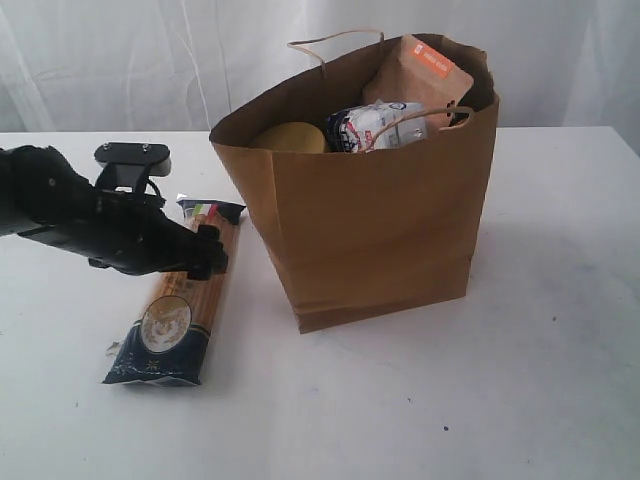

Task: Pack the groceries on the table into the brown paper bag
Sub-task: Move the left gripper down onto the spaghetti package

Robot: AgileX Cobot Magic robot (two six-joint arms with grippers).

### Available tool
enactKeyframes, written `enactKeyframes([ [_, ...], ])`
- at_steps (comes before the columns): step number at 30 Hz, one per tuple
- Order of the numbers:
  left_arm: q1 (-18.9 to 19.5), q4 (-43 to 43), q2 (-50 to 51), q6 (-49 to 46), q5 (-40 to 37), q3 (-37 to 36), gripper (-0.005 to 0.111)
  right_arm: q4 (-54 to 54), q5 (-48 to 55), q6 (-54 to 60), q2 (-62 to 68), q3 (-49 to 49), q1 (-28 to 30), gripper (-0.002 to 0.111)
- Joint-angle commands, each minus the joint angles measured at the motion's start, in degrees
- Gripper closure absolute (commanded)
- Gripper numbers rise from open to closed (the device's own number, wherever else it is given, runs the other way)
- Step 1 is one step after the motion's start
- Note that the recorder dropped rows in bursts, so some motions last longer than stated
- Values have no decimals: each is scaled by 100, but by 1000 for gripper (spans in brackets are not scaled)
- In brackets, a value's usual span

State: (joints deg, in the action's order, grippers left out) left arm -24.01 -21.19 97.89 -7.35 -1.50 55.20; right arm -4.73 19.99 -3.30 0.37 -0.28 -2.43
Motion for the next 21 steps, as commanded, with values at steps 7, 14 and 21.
enactKeyframes([
  [7,-28,-13,494,-19,-209,289,1,13,-19,55,-37,28,21,107],
  [14,-6,331,685,-34,-171,278,1,13,-19,55,-37,28,21,107],
  [21,-3,479,845,-34,-94,278,2,13,-19,55,-37,28,21,107],
])
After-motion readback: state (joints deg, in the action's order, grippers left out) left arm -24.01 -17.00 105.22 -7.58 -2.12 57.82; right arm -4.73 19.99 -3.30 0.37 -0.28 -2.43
